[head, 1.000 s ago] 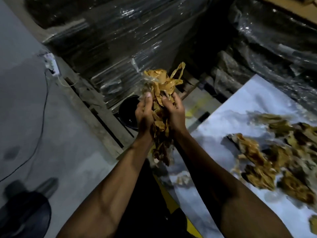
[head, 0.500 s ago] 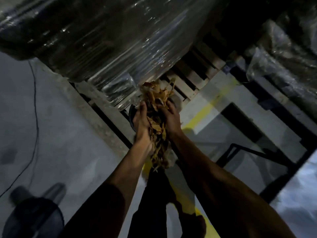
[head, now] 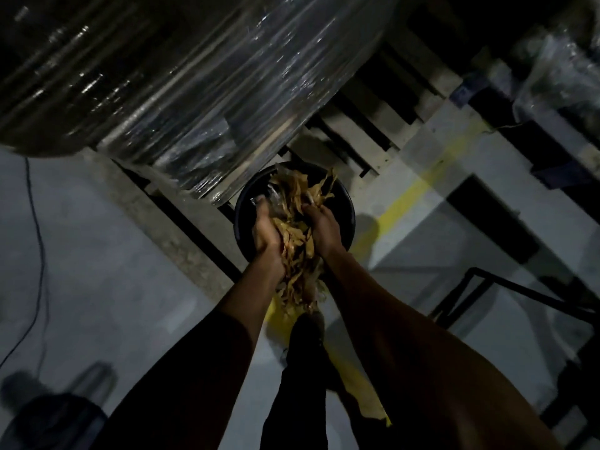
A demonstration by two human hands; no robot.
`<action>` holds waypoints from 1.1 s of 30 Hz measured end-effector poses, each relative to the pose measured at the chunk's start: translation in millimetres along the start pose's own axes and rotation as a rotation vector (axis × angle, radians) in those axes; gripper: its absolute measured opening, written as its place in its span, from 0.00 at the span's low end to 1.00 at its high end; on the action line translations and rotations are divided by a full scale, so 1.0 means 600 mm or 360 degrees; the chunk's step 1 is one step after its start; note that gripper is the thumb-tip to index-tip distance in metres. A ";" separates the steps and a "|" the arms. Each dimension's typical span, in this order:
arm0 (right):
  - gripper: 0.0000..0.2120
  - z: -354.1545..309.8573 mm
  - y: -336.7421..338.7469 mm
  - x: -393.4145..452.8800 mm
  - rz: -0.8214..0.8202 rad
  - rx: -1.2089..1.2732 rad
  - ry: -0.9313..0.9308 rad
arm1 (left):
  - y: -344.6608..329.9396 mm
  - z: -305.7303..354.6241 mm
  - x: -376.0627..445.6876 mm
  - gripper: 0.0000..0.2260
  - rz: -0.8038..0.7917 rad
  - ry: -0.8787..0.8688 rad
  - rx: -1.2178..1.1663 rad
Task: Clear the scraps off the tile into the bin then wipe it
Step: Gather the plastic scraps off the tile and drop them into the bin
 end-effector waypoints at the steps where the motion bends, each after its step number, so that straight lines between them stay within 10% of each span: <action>1: 0.22 0.004 0.000 0.011 -0.0010 -0.0019 -0.0019 | -0.003 0.002 0.010 0.29 0.0007 0.0038 -0.0003; 8: 0.54 0.094 0.023 0.169 0.0055 -0.0160 -0.0214 | 0.008 0.026 0.041 0.19 0.0243 0.0122 0.0379; 14: 0.24 0.000 0.012 0.075 0.0133 0.0102 -0.0350 | 0.038 0.030 0.076 0.26 0.0187 0.0077 0.0350; 26: 0.19 -0.021 0.037 -0.062 0.0303 -0.0721 0.0190 | 0.037 0.042 -0.023 0.17 0.0240 -0.0072 0.0754; 33: 0.14 -0.092 0.094 -0.260 0.0410 -0.0919 0.0577 | 0.001 0.053 -0.230 0.14 -0.0073 -0.0644 0.1281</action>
Point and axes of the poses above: each hand's wrist, its own x-axis towards the middle knuckle, its own y-axis out of the back of the hand, z = x × y, the point moved 1 cm from there along x, towards the middle knuckle, and after that the axes turned 2 degrees about z, right-handed, at the moved point
